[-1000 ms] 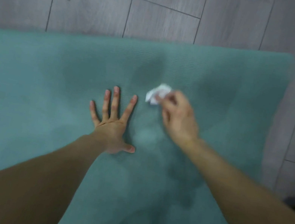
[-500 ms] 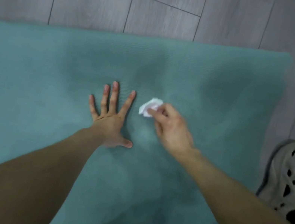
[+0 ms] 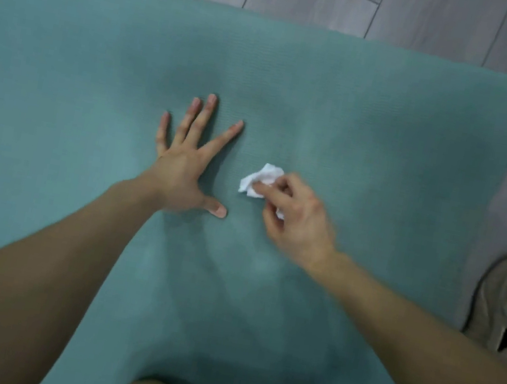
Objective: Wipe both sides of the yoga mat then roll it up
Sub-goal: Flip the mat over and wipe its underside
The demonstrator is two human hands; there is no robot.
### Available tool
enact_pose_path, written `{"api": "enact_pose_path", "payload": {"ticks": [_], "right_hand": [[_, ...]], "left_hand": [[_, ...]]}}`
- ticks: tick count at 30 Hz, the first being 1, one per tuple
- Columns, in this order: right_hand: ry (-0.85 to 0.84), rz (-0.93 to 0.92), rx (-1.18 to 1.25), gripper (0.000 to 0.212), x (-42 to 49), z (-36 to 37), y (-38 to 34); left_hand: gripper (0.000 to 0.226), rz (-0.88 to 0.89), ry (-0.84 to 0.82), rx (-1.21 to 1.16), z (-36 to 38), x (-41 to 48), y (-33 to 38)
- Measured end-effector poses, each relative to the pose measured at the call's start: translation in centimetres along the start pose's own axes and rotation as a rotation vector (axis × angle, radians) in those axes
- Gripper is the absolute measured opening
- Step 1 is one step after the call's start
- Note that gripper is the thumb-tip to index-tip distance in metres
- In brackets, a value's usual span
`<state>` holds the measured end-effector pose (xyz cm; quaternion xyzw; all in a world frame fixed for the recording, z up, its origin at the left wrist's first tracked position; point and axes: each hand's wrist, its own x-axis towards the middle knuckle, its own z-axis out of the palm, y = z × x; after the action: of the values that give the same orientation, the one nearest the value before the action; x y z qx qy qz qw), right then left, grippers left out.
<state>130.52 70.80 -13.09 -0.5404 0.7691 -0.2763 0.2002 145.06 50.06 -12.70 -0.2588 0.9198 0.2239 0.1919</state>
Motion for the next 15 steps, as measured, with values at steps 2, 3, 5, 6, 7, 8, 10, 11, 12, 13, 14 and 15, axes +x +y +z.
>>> {"api": "enact_pose_path", "payload": {"ticks": [2,3,5,6,7,8,10,11,12,13,14,15], "right_hand": [[-0.108,-0.124,0.027,0.035,-1.4,-0.4,0.3],[-0.141,-0.189,0.008,0.034,-0.3,-1.0,1.0],[-0.110,-0.235,-0.087,0.033,4.9,-2.1,2.5],[-0.036,-0.197,-0.151,0.035,8.5,-3.0,2.9],[0.052,-0.140,-0.205,0.037,11.9,-3.7,3.0],[0.124,-0.074,-0.246,0.037,14.8,-4.2,3.1],[0.212,0.019,-0.283,0.037,17.7,-3.8,3.3],[0.234,0.047,-0.270,0.038,17.5,-3.2,3.1],[0.242,0.069,-0.259,0.038,16.4,-2.2,2.7],[0.242,0.076,-0.240,0.039,14.3,-1.2,2.2],[0.229,0.064,-0.201,0.038,11.5,-0.2,1.5],[0.208,0.019,-0.155,0.036,8.1,0.7,0.8]], "left_hand": [[0.125,0.036,0.189,0.036,1.7,-1.7,-1.2],[0.109,0.034,0.284,0.052,3.0,-2.8,-1.2],[0.081,-0.026,0.440,0.078,5.5,-4.5,0.0],[0.071,-0.073,0.502,0.094,6.5,-4.8,0.8],[0.065,-0.111,0.550,0.110,7.2,-4.9,1.5],[0.061,-0.128,0.590,0.112,7.5,-4.8,1.7],[0.056,-0.100,0.655,0.091,7.7,-4.4,1.4],[0.055,-0.094,0.691,0.083,7.8,-4.4,1.1],[0.054,-0.112,0.733,0.077,7.9,-4.4,1.0],[0.053,-0.152,0.769,0.075,8.1,-4.4,0.9],[0.053,-0.199,0.790,0.081,8.1,-4.3,0.9],[0.054,-0.237,0.798,0.091,8.1,-4.3,1.0]]}}
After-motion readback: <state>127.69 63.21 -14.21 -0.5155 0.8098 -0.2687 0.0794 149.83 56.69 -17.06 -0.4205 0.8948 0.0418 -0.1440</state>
